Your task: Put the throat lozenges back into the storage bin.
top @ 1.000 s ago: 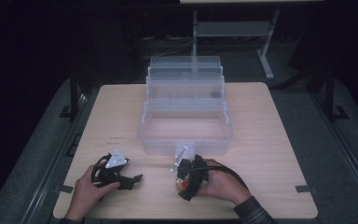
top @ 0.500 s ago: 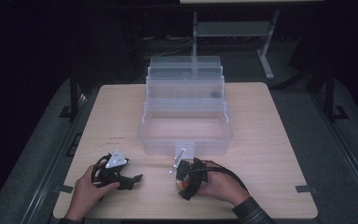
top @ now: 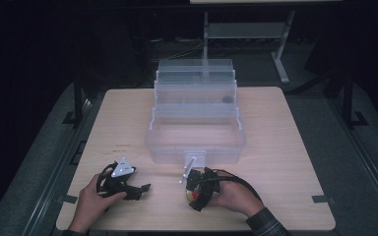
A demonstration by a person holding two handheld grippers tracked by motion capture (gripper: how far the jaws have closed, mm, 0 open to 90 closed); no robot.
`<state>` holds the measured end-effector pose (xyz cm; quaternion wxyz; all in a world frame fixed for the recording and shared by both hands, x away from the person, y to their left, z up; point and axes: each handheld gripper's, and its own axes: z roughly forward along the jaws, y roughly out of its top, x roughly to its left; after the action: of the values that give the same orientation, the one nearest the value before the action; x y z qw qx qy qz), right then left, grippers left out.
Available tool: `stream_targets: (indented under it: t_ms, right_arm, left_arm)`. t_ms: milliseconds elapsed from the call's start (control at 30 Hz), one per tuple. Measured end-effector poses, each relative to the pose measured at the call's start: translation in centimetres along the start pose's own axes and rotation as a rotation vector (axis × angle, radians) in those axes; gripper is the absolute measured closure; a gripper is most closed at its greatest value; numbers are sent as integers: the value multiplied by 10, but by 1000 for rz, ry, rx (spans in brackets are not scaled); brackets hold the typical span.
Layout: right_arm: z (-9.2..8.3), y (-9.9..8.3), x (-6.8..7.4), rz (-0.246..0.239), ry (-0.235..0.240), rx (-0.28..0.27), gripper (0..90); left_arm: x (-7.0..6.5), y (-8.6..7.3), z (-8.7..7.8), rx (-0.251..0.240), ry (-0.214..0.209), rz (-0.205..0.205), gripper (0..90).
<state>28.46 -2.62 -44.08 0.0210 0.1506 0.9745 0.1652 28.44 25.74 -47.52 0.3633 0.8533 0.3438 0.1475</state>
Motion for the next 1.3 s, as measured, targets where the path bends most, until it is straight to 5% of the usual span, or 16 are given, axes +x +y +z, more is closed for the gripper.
stream_targets:
  t_ms: [1300]
  right_arm:
    - [-44,-9,-3,15,13,-48,197]
  left_arm:
    - [0,0,0,3,-2,0,123]
